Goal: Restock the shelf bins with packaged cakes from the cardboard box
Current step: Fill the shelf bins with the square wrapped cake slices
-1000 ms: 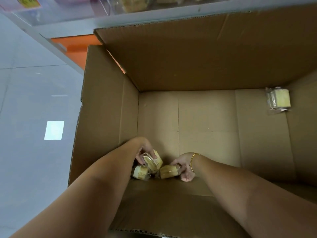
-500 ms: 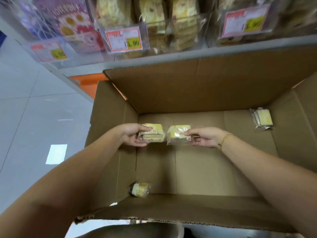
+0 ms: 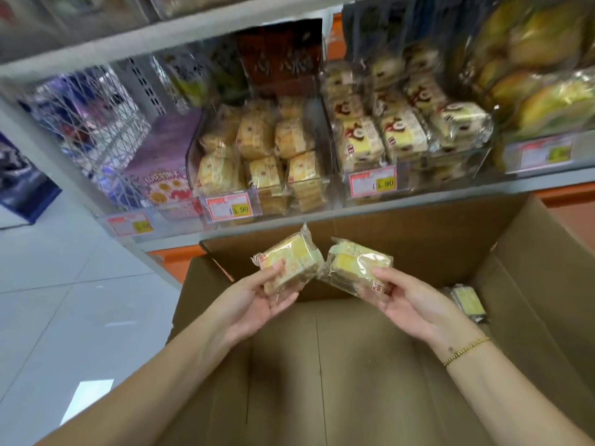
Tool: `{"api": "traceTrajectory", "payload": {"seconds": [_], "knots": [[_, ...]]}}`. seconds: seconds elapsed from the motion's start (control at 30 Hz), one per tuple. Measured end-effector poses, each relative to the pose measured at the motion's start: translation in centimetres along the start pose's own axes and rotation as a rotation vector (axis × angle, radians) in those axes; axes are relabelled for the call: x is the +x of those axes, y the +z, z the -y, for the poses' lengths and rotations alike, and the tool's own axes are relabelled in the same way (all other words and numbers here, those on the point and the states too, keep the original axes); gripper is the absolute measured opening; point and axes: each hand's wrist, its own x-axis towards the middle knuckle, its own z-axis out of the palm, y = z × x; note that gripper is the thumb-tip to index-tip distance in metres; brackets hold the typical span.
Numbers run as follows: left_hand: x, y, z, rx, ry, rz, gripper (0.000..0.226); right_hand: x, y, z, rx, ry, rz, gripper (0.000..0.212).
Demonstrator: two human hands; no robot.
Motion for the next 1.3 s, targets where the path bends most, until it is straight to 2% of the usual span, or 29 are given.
{"api": "traceTrajectory", "payload": {"seconds": [0.1, 0.2, 0.33, 0.37, 0.43, 0.47, 0.5, 0.57, 0.6, 0.67, 0.77, 0.97, 1.07, 1.17, 1.3], "knots": [[-1.0, 0.4, -0.7, 0.077, 0.109, 0.009, 0.046, -0.6, 0.7, 0.3, 0.023, -0.018, -0.026, 0.043], [-2.1, 0.6, -1.6, 0.187, 0.21, 0.003, 0.048, -0.8, 1.4, 0.4, -0.013, -0.033, -0.081, 0.063], [-3.3, 0.3, -2.9, 0.316, 0.311, -0.043, 0.051, -1.2, 2.1, 0.5, 0.031, -0.077, -0.083, 0.077], [-3.4, 0.1, -3.1, 0.307, 0.312, -0.045, 0.05, -1.3, 2.4, 0.5, 0.022, -0.086, -0.062, 0.073], [-3.7, -0.1, -3.3, 0.212, 0.288, -0.008, 0.05, -1.4, 3.0, 0.3, -0.021, -0.114, -0.028, 0.05], [-3.8, -0.1, -3.3, 0.137, 0.27, 0.008, 0.051, -1.5, 3.4, 0.2, -0.055, -0.131, -0.02, 0.046], [-3.8, 0.0, -3.3, 0.058, 0.25, 0.01, 0.051, -1.5, 3.9, 0.2, -0.095, -0.15, -0.014, 0.049], [-3.9, 0.2, -3.2, -0.057, 0.212, -0.001, 0.047, -1.6, 4.5, 0.1, -0.161, -0.205, 0.001, 0.069], [-4.1, 0.5, -3.2, -0.094, 0.189, 0.003, 0.046, -1.8, 4.8, 0.1, -0.187, -0.218, 0.007, 0.071], [-4.1, 0.6, -3.4, -0.195, 0.125, 0.009, 0.045, -2.1, 5.4, 0.2, -0.223, -0.229, 0.0, 0.058], [-3.8, 0.8, -3.5, -0.361, 0.057, -0.033, 0.048, -2.3, 5.9, 0.4, -0.236, -0.233, -0.001, 0.051], [-3.1, 1.9, -3.9, -0.318, 0.059, -0.099, 0.055, -2.2, 8.0, 0.3, -0.188, -0.213, 0.015, 0.051], [-2.8, 2.4, -5.3, -0.202, 0.205, -0.14, 0.048, -1.9, 9.7, 0.5, -0.258, -0.31, 0.014, 0.046], [-2.3, 2.9, -6.9, -0.077, 0.368, -0.197, 0.037, -1.1, 11.7, 1.3, -0.361, -0.416, 0.006, 0.049], [-1.4, 2.8, -8.3, -0.095, 0.419, -0.193, 0.034, 0.4, 13.8, 1.9, -0.449, -0.494, -0.047, 0.042]]}}
